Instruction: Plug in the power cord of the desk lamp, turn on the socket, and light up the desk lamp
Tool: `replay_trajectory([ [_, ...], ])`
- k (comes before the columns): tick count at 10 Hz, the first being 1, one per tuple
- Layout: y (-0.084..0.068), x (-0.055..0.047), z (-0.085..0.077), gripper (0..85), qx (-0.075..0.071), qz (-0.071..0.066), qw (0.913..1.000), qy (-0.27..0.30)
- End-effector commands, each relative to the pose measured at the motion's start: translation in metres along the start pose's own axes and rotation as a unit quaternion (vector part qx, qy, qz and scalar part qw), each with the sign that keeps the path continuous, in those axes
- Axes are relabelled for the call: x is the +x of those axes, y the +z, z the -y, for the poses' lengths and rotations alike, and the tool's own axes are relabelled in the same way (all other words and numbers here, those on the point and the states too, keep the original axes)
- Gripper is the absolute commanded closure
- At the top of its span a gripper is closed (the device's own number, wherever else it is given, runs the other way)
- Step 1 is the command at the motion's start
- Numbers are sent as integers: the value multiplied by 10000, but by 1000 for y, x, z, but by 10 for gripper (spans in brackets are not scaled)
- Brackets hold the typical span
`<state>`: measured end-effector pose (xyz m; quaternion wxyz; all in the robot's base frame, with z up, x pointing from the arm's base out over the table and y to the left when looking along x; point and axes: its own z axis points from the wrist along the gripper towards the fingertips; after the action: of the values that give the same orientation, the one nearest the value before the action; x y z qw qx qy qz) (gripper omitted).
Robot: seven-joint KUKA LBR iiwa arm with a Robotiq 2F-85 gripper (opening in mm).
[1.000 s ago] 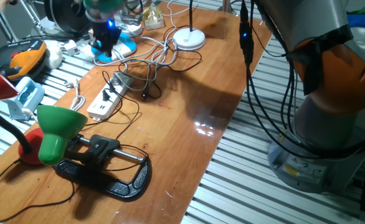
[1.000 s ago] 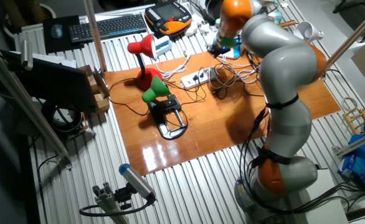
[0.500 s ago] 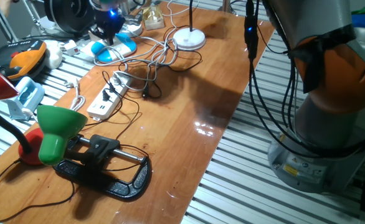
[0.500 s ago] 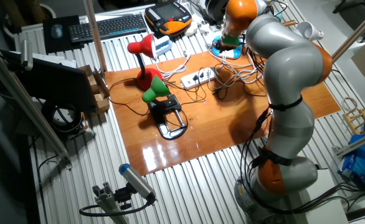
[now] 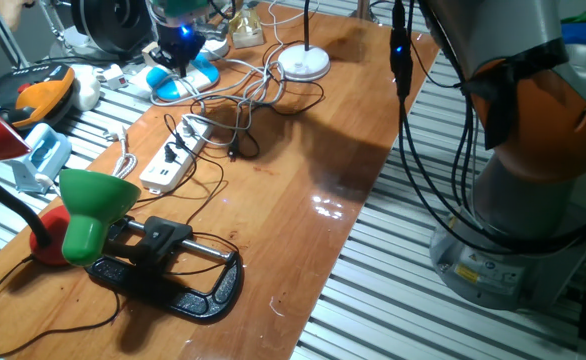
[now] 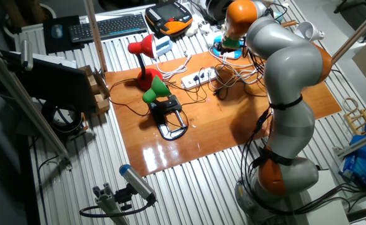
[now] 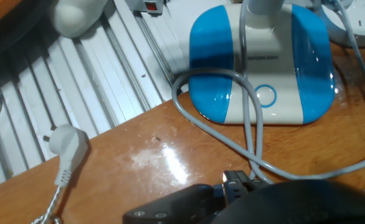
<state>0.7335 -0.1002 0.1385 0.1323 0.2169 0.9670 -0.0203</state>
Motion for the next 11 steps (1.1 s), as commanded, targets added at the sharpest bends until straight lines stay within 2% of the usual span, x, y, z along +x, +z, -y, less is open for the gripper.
replay_trajectory([
  [1, 3, -1, 0, 850, 14, -4, 10000, -4],
  [5, 18, -7, 2, 850, 91, 42, 9999, 50],
  [11, 20, -7, 1, 850, 98, 12, 9999, 129],
])
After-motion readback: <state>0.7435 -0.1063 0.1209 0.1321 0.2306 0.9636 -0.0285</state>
